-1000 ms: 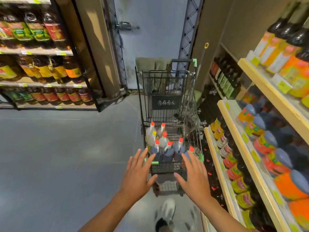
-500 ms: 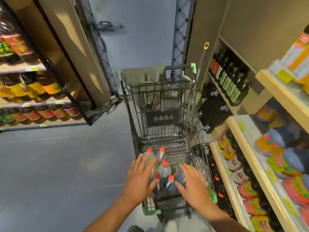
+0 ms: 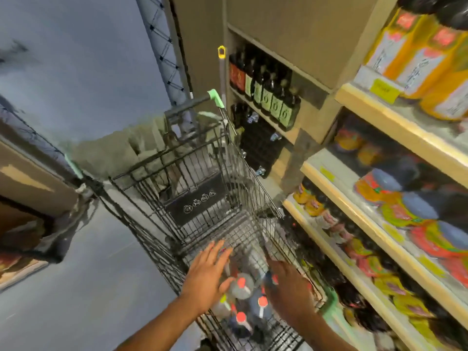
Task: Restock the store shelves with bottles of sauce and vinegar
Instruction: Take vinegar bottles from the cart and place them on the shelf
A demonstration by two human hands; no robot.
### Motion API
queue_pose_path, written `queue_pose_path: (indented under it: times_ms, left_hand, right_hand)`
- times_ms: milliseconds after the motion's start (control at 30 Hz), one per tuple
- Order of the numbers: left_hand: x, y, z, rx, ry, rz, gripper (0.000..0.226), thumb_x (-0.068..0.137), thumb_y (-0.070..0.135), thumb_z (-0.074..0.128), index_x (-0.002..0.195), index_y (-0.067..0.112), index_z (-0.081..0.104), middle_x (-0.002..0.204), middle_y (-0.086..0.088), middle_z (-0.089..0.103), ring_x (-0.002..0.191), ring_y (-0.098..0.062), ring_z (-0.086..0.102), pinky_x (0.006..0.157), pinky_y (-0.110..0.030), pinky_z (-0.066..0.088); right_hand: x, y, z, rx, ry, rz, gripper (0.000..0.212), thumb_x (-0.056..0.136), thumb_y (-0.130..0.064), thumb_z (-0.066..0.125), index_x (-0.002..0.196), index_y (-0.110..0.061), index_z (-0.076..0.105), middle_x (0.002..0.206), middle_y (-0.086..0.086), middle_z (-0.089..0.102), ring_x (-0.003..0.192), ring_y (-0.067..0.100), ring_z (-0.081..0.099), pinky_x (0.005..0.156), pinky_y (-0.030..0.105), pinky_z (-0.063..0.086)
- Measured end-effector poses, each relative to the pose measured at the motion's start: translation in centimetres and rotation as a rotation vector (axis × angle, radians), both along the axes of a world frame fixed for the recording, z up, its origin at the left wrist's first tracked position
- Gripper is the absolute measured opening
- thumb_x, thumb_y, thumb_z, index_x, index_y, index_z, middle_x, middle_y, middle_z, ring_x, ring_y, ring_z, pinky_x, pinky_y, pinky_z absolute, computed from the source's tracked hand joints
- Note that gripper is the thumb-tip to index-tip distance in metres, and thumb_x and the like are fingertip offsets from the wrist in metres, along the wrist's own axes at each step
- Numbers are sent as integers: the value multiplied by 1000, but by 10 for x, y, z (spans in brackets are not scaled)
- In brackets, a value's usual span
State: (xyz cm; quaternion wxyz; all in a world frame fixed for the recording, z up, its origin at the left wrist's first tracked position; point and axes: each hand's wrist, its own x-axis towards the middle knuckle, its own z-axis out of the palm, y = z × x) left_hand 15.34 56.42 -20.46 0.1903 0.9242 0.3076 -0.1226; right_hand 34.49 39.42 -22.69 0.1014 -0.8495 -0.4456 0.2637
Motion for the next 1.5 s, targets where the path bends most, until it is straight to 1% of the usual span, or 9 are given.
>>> queue_pose_path:
  times_ms: [200, 333, 567, 700, 833, 967, 1067, 1300, 1500]
  left_hand:
    - [9, 59, -35, -57, 13, -134, 73, 103, 54, 48, 164, 33, 13, 173, 4, 6, 160, -19, -3, 130, -44, 10]
    - [4, 73, -68, -93, 54, -170, 72, 101, 53, 49, 163, 34, 17, 172, 2, 13, 159, -21, 7, 129, -46, 15]
    - [-23, 70, -103, -137, 10, -191, 74, 85, 36, 77, 152, 20, 49, 147, -12, 57, 134, -34, 56, 110, -46, 48]
    - [-23, 69, -105, -153, 4, -142, 76, 87, 31, 74, 155, 26, 41, 151, -8, 54, 137, -29, 52, 108, -42, 48]
    - [-22, 71, -105, -174, 12, -114, 66, 93, 29, 66, 154, 25, 40, 157, -8, 46, 144, -27, 44, 115, -40, 40]
    - [-25, 73, -112, -204, 10, -98, 64, 98, 28, 59, 157, 28, 33, 161, -5, 39, 150, -25, 35, 119, -38, 34]
    - [-27, 75, -114, -231, -20, -67, 59, 101, 25, 54, 156, 28, 36, 161, -4, 40, 150, -23, 34, 119, -38, 35]
    - [-29, 77, -111, -321, -95, -3, 51, 105, 24, 46, 156, 28, 40, 162, 0, 39, 149, -19, 35, 117, -34, 35]
    - [-5, 85, -88, -588, -120, 43, 60, 99, 61, 51, 152, 38, 38, 150, 5, 50, 133, -18, 53, 105, -42, 51]
  right_hand:
    - [-22, 12, -21, -9, 160, -236, 52, 98, -42, 56, 145, -24, 43, 139, -3, 46, 118, 17, 55, 94, 36, 52]
    - [-39, 17, -42, 2, 259, -346, 34, 97, -34, 57, 129, -22, 53, 129, 1, 53, 102, 17, 60, 85, 45, 56]
    - [-52, 36, -92, -136, 360, -369, 46, 91, -26, 68, 134, -19, 54, 122, 5, 67, 99, 21, 67, 86, 41, 57]
    - [-59, 51, -117, -205, 316, -307, 58, 88, -36, 70, 143, -24, 51, 134, 1, 63, 114, 24, 65, 92, 35, 53]
    - [-67, 65, -133, -288, 141, -186, 49, 89, -44, 66, 135, -34, 53, 132, -10, 60, 103, 22, 67, 76, 32, 51]
    - [-68, 76, -141, -364, 48, -151, 29, 93, -32, 63, 121, -29, 57, 116, -7, 61, 85, 20, 68, 56, 28, 47]
    - [-63, 85, -141, -370, 68, -157, 25, 97, -22, 57, 121, -23, 62, 114, -2, 66, 90, 20, 69, 59, 30, 51]
    - [-36, 81, -100, -180, 152, -232, 29, 92, -27, 71, 121, -28, 66, 112, -6, 73, 95, 13, 66, 77, 25, 51]
    - [12, 80, -16, 156, 288, -227, 27, 87, -23, 81, 107, -16, 65, 88, -4, 70, 79, 16, 68, 72, 39, 58]
